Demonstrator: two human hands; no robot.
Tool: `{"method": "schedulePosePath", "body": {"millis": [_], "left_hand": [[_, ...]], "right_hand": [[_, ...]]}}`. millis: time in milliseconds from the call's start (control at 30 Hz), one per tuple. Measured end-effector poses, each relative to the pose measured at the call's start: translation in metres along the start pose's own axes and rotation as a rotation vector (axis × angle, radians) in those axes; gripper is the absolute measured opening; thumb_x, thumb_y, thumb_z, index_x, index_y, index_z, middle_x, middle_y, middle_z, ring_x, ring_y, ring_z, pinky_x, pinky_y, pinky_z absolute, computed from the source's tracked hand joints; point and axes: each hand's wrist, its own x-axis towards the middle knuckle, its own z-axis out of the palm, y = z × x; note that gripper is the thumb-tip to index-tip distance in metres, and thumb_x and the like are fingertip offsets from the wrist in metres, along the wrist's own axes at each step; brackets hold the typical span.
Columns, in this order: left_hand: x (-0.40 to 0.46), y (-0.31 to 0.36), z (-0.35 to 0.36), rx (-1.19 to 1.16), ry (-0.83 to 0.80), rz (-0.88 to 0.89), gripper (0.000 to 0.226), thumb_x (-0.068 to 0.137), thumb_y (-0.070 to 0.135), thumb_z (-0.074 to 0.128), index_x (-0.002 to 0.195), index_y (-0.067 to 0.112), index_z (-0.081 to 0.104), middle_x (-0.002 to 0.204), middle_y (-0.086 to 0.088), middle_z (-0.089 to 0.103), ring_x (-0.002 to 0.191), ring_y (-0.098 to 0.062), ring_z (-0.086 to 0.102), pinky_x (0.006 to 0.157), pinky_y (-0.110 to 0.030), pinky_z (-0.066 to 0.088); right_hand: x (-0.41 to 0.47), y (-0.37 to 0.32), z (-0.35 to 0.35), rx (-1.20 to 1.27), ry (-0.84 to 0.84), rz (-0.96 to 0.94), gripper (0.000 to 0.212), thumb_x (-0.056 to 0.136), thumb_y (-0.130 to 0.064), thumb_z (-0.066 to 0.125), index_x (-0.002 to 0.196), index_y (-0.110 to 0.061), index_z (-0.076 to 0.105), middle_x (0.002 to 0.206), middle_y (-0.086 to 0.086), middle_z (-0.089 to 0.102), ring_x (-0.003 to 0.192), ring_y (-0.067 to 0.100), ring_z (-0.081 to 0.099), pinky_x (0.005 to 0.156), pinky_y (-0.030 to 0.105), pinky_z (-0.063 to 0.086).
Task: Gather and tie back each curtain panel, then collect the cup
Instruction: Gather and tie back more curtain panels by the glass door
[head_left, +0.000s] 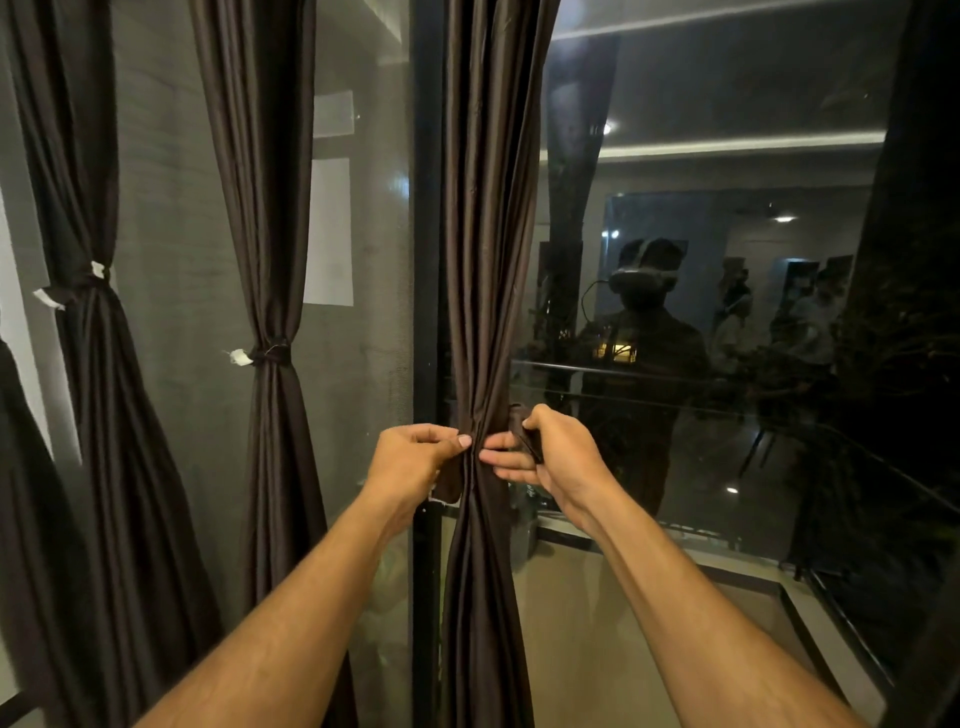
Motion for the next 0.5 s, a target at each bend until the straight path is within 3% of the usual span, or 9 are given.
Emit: {"method": "schedulePosePath", "body": {"millis": [67,133,267,333,400,500], "left_hand": [[0.000,0.002,-0.002,0.237,0.005,0.051,0.026,0.088,0.020,0.081,0.063,0.016,0.073,0.063,-0.002,0.070,0.055,-0.013,0.066,0.055,-0.025,0.054],[-0.002,0.005,-0.005,0.325,0.008,0.074,0.033,0.087,0.027,0.081,0.059,0.016,0.068,0.062,-0.005,0.069,0.057,-0.017,0.067,0.059,-0.029,0.056],[-0.006,0.014,-0.010,-0.076,-0.150,-0.078,0.025,0.092,0.026,0.074,0.083,0.003,0.077,0.084,-0.019,0.077,0.085,-0.035,0.077,0.075,-0.044,0.065],[-0.007,0.015,-0.011,-0.185,-0.238,-0.165,0.023,0.094,0.023,0.071,0.093,0.002,0.081,0.103,-0.020,0.078,0.094,-0.034,0.077,0.077,-0.045,0.064],[-0.009,0.016,-0.009,-0.251,-0.281,-0.207,0.020,0.086,0.020,0.075,0.095,0.003,0.082,0.107,-0.020,0.077,0.091,-0.030,0.077,0.075,-0.042,0.063],[-0.008,0.013,-0.008,-0.274,-0.268,-0.187,0.024,0.082,0.020,0.080,0.097,0.002,0.079,0.101,-0.021,0.076,0.085,-0.029,0.076,0.074,-0.040,0.063]], "right_hand": [[0.000,0.002,-0.001,0.021,0.018,-0.011,0.031,0.100,-0.016,0.034,0.101,-0.008,0.064,0.097,0.016,0.079,0.090,0.029,0.079,0.092,0.047,0.060],[0.001,0.005,-0.002,0.041,0.026,-0.032,0.029,0.100,-0.015,0.035,0.097,-0.010,0.064,0.098,0.015,0.079,0.093,0.028,0.079,0.094,0.048,0.060],[0.002,0.012,-0.002,-0.078,0.078,-0.123,0.026,0.098,-0.012,0.049,0.097,0.009,0.065,0.098,0.015,0.079,0.095,0.025,0.078,0.093,0.048,0.060],[0.002,0.018,0.001,-0.266,0.108,-0.240,0.021,0.092,-0.010,0.063,0.084,0.009,0.066,0.084,0.018,0.076,0.083,0.026,0.075,0.080,0.049,0.058],[0.002,0.022,0.004,-0.390,0.062,-0.324,0.017,0.090,-0.006,0.069,0.076,0.003,0.067,0.073,0.020,0.067,0.071,0.025,0.064,0.072,0.050,0.053],[0.003,0.023,0.007,-0.459,0.014,-0.359,0.019,0.091,-0.003,0.071,0.073,-0.006,0.075,0.075,0.020,0.069,0.072,0.026,0.061,0.075,0.054,0.056]]}}
